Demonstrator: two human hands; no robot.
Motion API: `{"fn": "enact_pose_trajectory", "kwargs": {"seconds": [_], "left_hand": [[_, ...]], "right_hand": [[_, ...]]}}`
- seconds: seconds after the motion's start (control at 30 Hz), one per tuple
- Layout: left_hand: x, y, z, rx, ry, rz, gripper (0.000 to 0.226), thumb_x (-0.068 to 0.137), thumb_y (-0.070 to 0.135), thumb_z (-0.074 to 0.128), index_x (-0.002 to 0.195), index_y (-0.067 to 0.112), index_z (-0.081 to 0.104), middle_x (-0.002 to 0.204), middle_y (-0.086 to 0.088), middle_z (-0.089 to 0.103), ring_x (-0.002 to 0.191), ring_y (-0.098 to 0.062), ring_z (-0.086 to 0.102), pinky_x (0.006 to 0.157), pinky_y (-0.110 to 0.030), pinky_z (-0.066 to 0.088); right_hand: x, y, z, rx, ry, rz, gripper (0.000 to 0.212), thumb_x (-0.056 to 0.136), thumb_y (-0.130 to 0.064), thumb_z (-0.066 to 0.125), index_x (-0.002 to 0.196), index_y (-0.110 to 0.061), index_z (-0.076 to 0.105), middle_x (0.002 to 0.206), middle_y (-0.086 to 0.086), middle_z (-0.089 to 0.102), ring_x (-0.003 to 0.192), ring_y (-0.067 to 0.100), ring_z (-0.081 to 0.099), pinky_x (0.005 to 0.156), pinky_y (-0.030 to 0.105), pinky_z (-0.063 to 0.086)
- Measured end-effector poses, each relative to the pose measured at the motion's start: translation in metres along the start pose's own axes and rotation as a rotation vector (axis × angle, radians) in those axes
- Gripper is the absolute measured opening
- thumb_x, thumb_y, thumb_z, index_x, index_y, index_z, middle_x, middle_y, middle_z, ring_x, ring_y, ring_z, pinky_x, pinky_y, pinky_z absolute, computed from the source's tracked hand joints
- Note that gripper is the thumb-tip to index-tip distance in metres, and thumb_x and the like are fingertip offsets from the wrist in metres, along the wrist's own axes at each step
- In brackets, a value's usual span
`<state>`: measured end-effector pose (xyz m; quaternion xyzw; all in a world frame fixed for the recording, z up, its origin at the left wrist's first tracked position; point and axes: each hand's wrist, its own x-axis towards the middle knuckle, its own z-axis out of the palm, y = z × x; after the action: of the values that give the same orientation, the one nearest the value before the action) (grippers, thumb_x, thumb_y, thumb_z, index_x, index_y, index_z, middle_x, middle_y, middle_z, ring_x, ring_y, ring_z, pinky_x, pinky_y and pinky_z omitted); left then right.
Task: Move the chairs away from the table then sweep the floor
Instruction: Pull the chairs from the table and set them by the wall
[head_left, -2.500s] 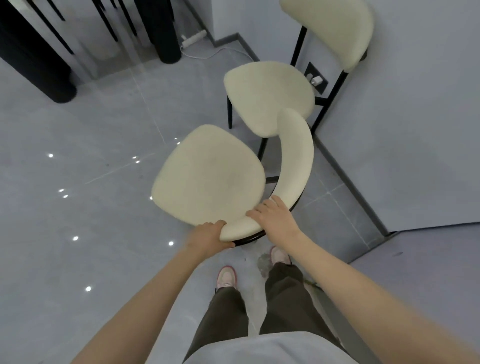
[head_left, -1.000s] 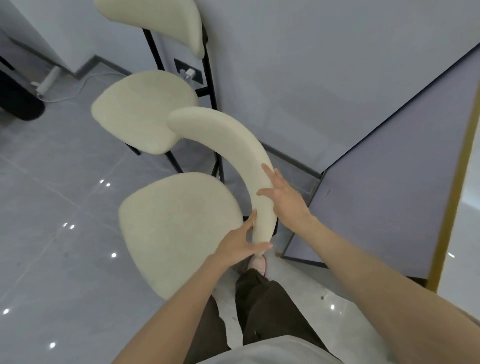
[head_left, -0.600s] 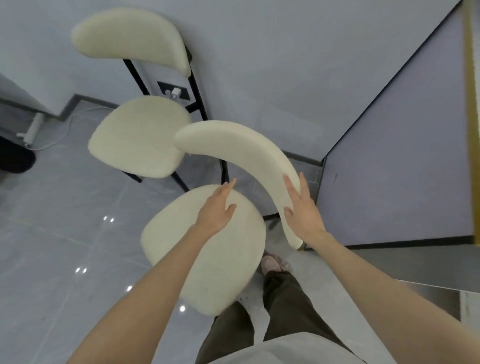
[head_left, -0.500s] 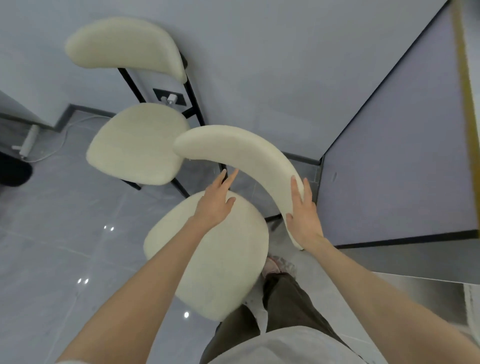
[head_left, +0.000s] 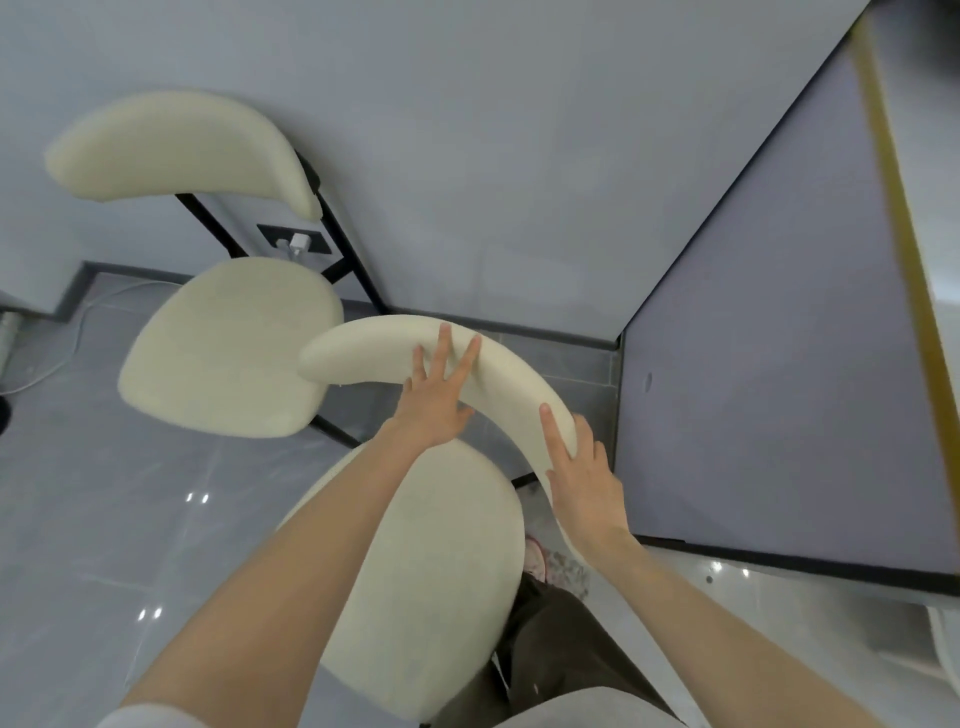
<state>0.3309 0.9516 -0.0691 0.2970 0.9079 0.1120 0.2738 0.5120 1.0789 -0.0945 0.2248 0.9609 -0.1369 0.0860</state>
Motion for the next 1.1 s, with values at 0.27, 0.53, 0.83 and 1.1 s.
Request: {"fn": "enact_pose_trajectory", "kwargs": {"seconds": [0.27, 0.53, 0.83, 1.1], "left_hand": [[0.052, 0.01, -0.03, -0.121, 0.025, -0.032, 0.085, 0.095, 0.006, 0.046, 0.149, 0.041, -0.011, 0.153, 0.008, -0.034, 0.147, -0.032, -0.012, 0.099, -0.044, 0.047], [0.125, 0.013, -0.077, 0.008, -0.016, -0.065, 0.073, 0.098, 0.007, 0.036, 0.15, 0.039, -0.003, 0.159, 0.005, -0.019, 0.147, -0.034, -0.01, 0.112, -0.044, 0.029], [0.174, 0.01, -0.098, 0.029, 0.001, -0.05, 0.083, 0.091, 0.0, 0.038, 0.151, 0.037, -0.006, 0.159, 0.006, -0.018, 0.149, -0.025, -0.009, 0.112, -0.044, 0.031], [0.2, -0.014, -0.101, 0.098, 0.064, -0.013, 0.082, 0.092, 0.005, 0.041, 0.151, 0.035, -0.007, 0.158, 0.01, -0.019, 0.148, -0.026, -0.014, 0.117, -0.053, 0.016]], "right_hand": [[0.061, 0.005, -0.012, 0.015, 0.014, -0.009, 0.107, 0.078, -0.006, 0.068, 0.15, -0.035, -0.006, 0.138, 0.006, 0.027, 0.085, 0.022, 0.048, 0.041, 0.025, 0.038], [0.139, 0.02, -0.029, -0.027, 0.014, -0.021, 0.107, 0.082, -0.003, 0.063, 0.149, -0.036, -0.013, 0.144, 0.006, 0.017, 0.092, 0.025, 0.044, 0.045, 0.028, 0.039], [0.209, 0.035, -0.053, -0.163, 0.016, -0.027, 0.113, 0.081, 0.006, 0.06, 0.148, -0.036, -0.02, 0.143, 0.009, 0.015, 0.092, 0.024, 0.041, 0.054, 0.028, 0.044], [0.259, 0.037, -0.084, -0.266, 0.026, 0.034, 0.117, 0.08, 0.013, 0.056, 0.142, -0.043, -0.026, 0.133, 0.012, 0.033, 0.088, 0.025, 0.045, 0.07, 0.034, 0.051]]}}
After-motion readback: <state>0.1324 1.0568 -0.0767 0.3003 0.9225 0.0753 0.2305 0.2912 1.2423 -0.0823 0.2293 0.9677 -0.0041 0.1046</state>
